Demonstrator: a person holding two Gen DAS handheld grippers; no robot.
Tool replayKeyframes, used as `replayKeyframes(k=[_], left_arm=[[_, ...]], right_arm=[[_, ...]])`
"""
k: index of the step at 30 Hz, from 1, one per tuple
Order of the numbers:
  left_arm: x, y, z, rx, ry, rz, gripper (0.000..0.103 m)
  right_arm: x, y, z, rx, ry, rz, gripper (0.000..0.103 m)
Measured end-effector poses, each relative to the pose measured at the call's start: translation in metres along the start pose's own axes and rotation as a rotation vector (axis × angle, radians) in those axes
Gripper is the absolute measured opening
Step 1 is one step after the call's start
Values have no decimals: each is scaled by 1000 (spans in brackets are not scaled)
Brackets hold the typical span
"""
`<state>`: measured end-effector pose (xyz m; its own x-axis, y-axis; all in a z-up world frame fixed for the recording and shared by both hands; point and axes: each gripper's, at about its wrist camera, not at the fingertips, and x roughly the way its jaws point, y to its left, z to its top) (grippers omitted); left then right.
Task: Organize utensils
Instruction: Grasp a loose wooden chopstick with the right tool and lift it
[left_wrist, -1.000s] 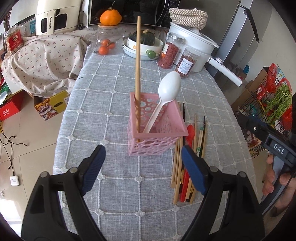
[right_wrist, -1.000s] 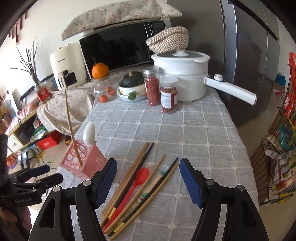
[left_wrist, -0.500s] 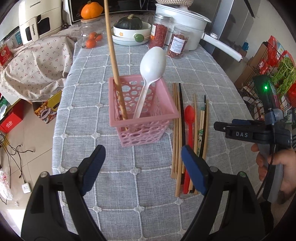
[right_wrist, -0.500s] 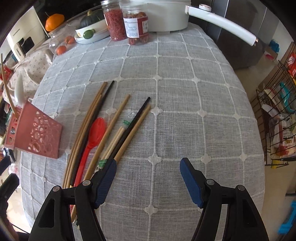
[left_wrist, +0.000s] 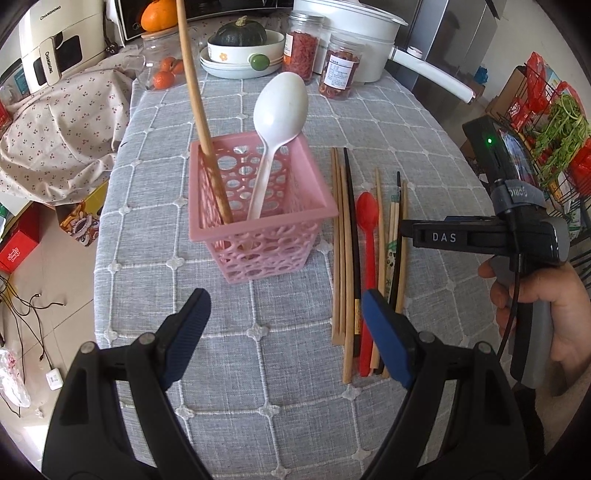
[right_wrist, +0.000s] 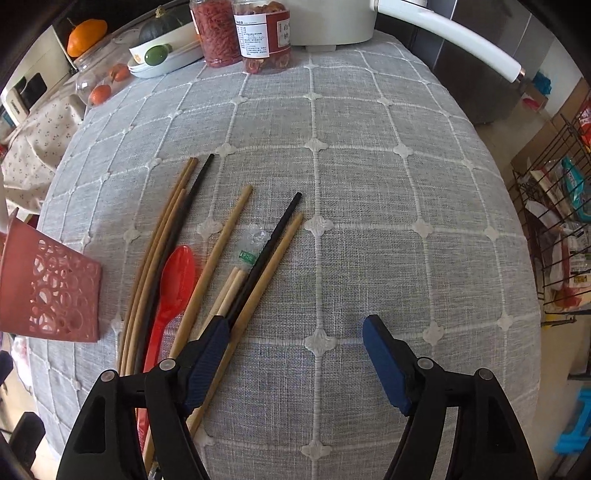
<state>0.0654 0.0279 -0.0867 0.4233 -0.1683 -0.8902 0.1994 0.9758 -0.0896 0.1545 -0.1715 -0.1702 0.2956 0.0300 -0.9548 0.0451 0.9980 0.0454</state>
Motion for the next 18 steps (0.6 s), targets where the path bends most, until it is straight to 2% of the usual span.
replayKeyframes(k=[6, 10, 15, 18], left_arm=[[1, -4, 0, 12, 2, 3, 84], [0, -7, 0, 20, -4, 7, 84], [-5, -16, 1, 47, -13, -12, 84], [-7, -28, 2, 76, -19, -39, 84]], right_arm=[[1, 2, -1, 19, 51, 12, 75], [4, 7, -1, 1, 36, -36, 74], [-1, -6, 4, 51, 17, -34, 29], [0, -24, 13, 82, 21, 10, 12]])
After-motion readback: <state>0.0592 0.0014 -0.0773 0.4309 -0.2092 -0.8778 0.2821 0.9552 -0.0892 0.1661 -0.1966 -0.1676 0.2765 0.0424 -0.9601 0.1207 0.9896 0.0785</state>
